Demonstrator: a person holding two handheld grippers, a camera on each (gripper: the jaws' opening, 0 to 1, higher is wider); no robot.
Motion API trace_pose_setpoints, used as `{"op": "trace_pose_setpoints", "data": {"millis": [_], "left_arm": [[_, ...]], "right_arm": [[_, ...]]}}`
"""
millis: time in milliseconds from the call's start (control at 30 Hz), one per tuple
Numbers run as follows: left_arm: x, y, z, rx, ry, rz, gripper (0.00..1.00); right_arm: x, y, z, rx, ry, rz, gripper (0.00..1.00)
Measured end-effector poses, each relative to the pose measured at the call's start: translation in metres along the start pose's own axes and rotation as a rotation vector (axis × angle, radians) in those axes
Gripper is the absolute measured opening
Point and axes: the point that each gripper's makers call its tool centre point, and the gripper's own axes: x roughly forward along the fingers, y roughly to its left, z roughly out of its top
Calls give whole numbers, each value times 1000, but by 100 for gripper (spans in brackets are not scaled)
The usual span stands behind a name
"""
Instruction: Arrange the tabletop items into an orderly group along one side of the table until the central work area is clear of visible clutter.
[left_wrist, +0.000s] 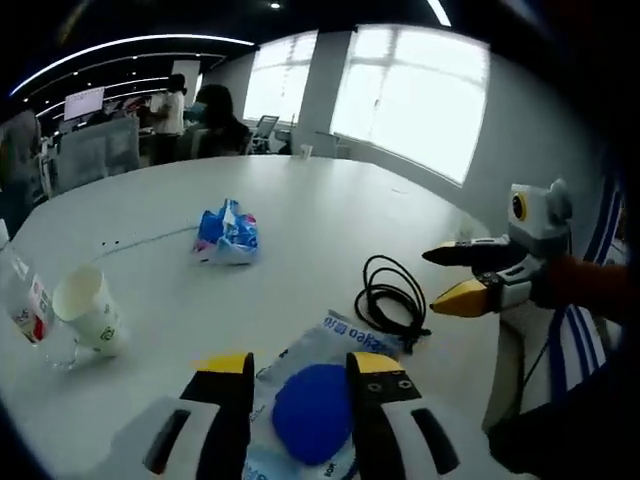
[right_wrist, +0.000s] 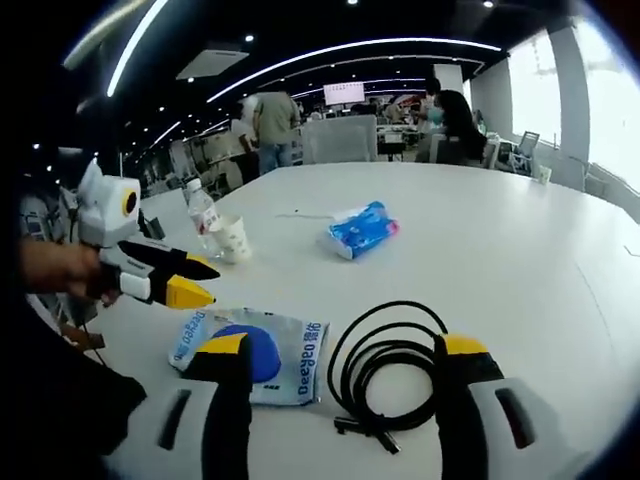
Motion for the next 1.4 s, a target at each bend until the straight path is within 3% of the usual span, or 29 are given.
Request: {"op": "trace_pose_setpoints", "data": {"millis": [267, 533, 800, 900, 1133, 1400], "left_arm": [[-27, 16, -40, -72, 51, 49, 50], [-41, 19, -64, -139, 66, 84, 52], [-43, 19, -79, -172, 82, 100, 47], [-42, 18, -91, -193, 100, 93, 46], [-41, 7, -100, -236, 121, 68, 41], [-40, -1, -110, -252, 141, 52, 33]], "right_arm": [[2, 18, -3, 8, 10, 51, 68], [9, 40, -16, -2, 60, 115, 65], [14, 48, -35, 34, 112, 140, 54], [16, 47, -49, 75, 136, 146, 50], [22, 44, -68, 162, 164, 129, 38], [29, 38, -72, 263, 139, 79, 32]]}}
